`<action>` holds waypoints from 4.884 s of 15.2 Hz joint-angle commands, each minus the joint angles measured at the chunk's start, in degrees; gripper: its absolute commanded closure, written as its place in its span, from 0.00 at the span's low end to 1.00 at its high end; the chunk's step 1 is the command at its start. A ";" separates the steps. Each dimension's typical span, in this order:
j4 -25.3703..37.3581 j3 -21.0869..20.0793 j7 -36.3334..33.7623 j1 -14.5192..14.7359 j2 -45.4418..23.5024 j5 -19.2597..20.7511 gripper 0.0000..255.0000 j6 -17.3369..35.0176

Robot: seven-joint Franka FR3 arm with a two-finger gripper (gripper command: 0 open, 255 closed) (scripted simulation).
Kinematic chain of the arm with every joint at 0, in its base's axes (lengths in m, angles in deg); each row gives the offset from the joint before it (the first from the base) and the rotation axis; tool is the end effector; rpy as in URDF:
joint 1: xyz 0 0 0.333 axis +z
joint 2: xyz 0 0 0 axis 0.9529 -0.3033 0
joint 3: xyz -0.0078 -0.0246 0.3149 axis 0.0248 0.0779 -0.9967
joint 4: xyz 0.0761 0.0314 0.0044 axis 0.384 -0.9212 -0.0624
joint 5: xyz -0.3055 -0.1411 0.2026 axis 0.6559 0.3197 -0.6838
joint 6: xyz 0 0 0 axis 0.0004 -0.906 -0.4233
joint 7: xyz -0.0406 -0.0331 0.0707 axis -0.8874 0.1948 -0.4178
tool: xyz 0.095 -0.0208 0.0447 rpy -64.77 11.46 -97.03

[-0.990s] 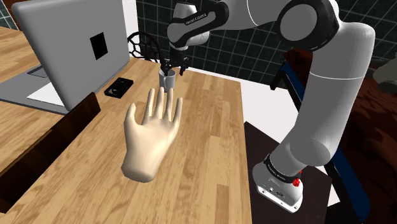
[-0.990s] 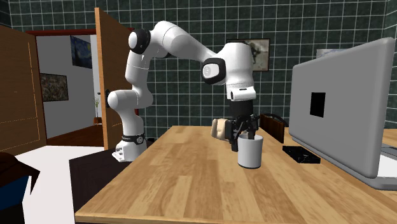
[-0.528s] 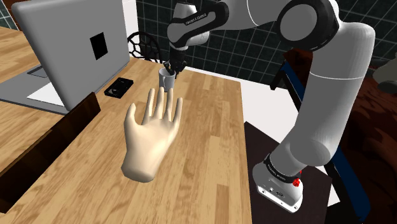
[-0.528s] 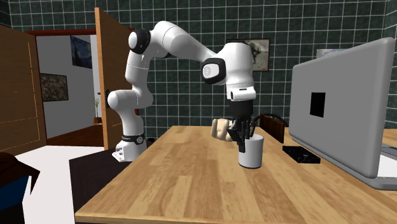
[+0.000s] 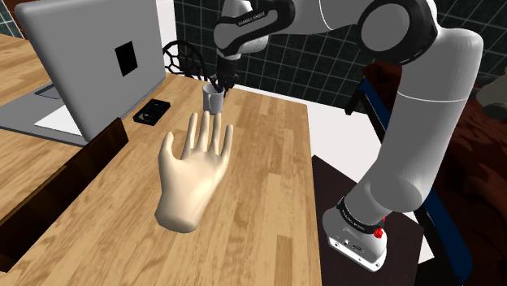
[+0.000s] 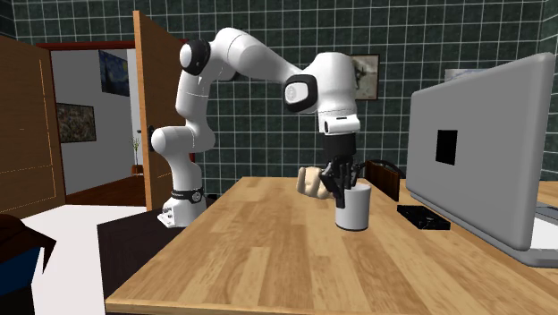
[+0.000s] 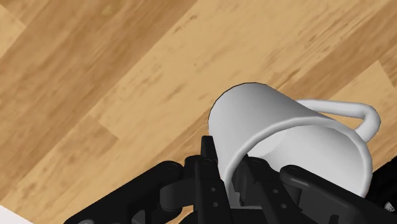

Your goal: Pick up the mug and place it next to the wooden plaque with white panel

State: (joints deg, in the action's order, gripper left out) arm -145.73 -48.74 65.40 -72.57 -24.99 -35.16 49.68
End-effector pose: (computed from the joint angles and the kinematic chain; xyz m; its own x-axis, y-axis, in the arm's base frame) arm 0.6505 -0.0111 0.3645 0.9714 -0.2312 0.0546 -0.2272 -0.9712 -0.0713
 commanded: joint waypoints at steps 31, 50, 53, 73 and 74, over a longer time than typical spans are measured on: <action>16.17 -0.62 -3.92 1.55 4.96 1.17 1.00 -20.93; 35.20 -7.29 -27.11 17.97 -7.86 6.13 1.00 -26.35; 32.16 -7.25 -27.07 17.89 -7.40 6.07 1.00 -23.77; 18.53 -7.09 -27.01 17.61 -8.58 6.21 1.00 -8.97; 18.06 -7.08 -27.01 17.61 -8.78 6.23 1.00 -8.30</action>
State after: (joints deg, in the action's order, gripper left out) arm -127.06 -55.83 38.38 -54.95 -33.60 -28.95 40.54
